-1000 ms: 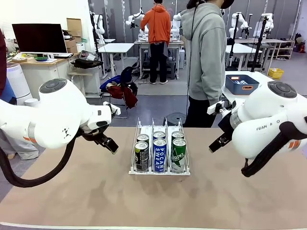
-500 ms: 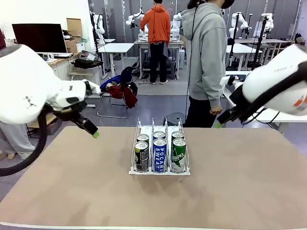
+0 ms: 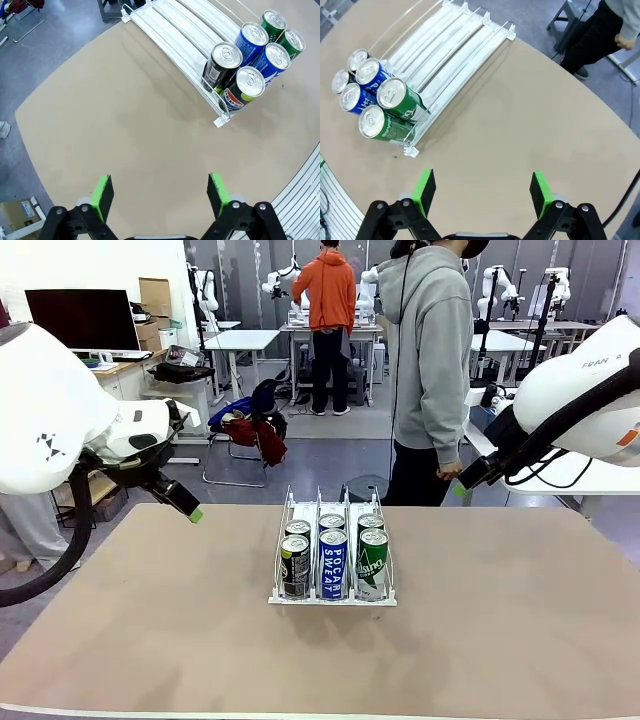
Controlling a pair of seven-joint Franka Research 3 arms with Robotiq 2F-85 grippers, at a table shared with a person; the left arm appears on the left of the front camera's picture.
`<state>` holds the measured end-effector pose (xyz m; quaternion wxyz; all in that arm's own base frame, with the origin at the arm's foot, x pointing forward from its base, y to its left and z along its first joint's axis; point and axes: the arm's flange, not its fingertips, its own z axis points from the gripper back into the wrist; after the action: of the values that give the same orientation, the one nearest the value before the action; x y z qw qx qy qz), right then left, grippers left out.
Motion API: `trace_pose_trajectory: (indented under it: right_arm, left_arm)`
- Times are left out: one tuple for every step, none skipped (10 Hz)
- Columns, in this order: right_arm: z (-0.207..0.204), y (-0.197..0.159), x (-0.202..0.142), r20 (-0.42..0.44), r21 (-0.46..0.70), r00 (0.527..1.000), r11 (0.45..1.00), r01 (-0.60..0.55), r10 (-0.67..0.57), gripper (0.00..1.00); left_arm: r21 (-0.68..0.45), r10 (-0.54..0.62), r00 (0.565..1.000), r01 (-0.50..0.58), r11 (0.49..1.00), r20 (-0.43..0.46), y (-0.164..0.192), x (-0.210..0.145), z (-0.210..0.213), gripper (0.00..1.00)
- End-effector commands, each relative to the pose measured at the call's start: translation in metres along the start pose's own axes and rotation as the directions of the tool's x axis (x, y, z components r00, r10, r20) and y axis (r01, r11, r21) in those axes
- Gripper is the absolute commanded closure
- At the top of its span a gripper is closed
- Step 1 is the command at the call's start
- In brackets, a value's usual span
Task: Fill the beverage cans into the dispenser.
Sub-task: Pick up the Pepsi coke handed by the human.
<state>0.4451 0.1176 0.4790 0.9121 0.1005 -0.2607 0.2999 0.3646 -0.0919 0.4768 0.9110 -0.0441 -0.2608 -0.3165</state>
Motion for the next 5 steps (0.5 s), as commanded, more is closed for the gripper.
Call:
trace_pose_trajectory:
  right_arm:
    - [0.014,-0.012,0.011,0.028,0.052,0.999,0.998,0.019,-0.020,0.00]
    - [0.037,-0.023,0.039,0.010,0.068,0.997,0.995,0.071,-0.071,0.00]
    - [0.067,-0.033,0.057,-0.033,0.153,0.994,0.982,0.112,-0.108,0.00]
    - [0.089,-0.043,0.069,-0.042,0.177,0.992,0.976,0.126,-0.121,0.00]
    - [0.105,-0.053,0.078,-0.048,0.196,0.989,0.970,0.147,-0.140,0.00]
  left_arm:
    - [0.001,0.008,1.000,-0.008,1.000,0.008,0.003,-0.001,0.003,0.00]
    - [-0.159,-0.053,0.998,0.045,0.986,-0.044,0.013,0.007,0.031,0.00]
    - [-0.278,-0.115,0.993,0.101,0.955,-0.035,0.021,0.008,0.063,0.00]
    - [-0.334,-0.139,0.990,0.129,0.934,-0.008,0.033,0.008,0.086,0.00]
    - [-0.352,-0.172,0.985,0.166,0.921,0.015,0.041,0.007,0.103,0.00]
